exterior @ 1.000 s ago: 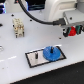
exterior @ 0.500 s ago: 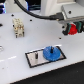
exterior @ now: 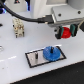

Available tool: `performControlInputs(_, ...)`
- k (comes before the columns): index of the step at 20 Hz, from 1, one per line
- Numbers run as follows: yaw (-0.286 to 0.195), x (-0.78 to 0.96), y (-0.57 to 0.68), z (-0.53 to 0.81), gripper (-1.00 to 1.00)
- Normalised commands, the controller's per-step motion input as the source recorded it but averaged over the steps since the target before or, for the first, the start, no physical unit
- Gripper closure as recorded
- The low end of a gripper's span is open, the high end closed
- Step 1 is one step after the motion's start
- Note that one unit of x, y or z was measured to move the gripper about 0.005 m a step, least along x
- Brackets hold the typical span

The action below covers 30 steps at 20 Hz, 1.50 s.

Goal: Insert the blue gear onto the right peg, followed by the red gear

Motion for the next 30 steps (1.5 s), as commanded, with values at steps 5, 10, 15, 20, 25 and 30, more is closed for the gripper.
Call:
performControlInputs(5,0.000,0.51,-0.27,0.04,1.00)
performControlInputs(10,0.000,0.41,-0.21,-0.01,1.00)
performControlInputs(15,0.000,0.30,-0.14,-0.07,1.00)
performControlInputs(20,0.000,0.09,-0.10,-0.11,1.00)
performControlInputs(25,0.000,0.11,-0.10,-0.16,1.00)
performControlInputs(30,0.000,0.16,-0.05,-0.03,1.00)
